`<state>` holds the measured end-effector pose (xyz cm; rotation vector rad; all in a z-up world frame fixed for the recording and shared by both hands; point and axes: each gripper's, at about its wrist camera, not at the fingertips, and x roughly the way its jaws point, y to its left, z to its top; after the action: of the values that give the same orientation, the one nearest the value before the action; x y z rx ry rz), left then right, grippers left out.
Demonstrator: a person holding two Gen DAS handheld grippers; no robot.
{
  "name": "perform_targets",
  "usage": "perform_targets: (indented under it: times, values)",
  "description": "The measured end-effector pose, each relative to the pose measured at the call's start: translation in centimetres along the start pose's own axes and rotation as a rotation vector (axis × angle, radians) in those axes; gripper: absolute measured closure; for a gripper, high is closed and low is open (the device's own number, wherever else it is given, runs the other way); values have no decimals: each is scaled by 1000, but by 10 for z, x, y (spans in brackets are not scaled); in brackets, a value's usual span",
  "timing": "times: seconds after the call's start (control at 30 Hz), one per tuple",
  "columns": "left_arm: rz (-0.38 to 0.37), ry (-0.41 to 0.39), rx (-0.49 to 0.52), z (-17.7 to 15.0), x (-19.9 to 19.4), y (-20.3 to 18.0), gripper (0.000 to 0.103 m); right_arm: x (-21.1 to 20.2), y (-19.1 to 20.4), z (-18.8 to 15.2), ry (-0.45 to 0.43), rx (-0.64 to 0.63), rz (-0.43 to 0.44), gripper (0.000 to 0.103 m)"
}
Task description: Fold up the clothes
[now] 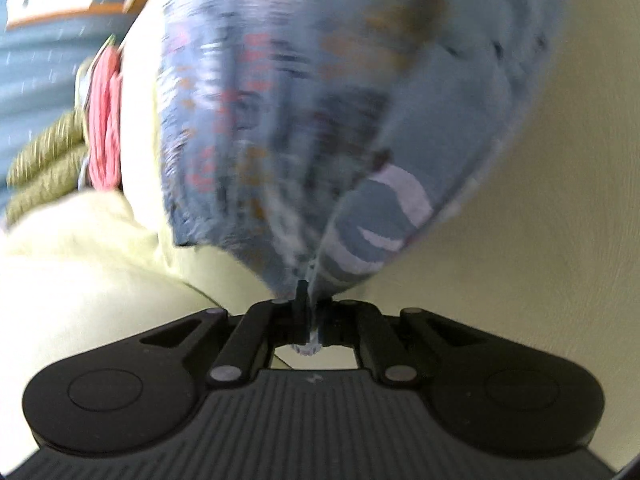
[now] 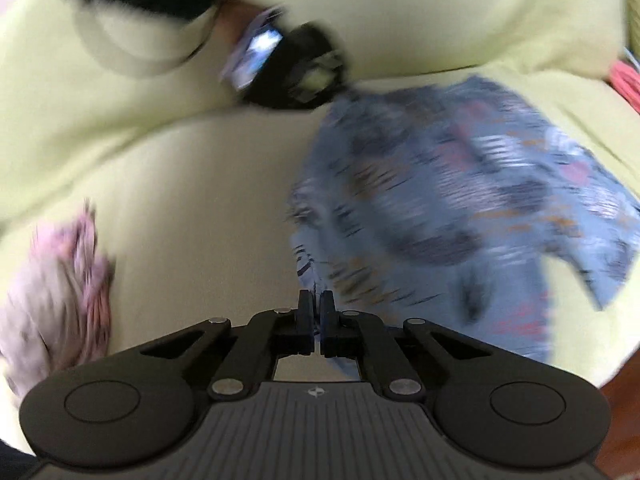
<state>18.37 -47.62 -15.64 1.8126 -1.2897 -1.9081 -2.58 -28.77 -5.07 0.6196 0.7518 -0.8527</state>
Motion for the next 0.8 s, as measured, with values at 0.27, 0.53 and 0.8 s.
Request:
perform_targets:
  times: [0.27,0.53,0.8]
  values:
    - [-75,39,-442,41,30,137,101,-25,-200,48,-22,157,-184,102]
    - [-240,148,-655,60,135,223,98,31,-360,89,38,232,-164,102]
    - [-494,188,-940,26,184,245,81,93,-417,72,152,374,-75,81]
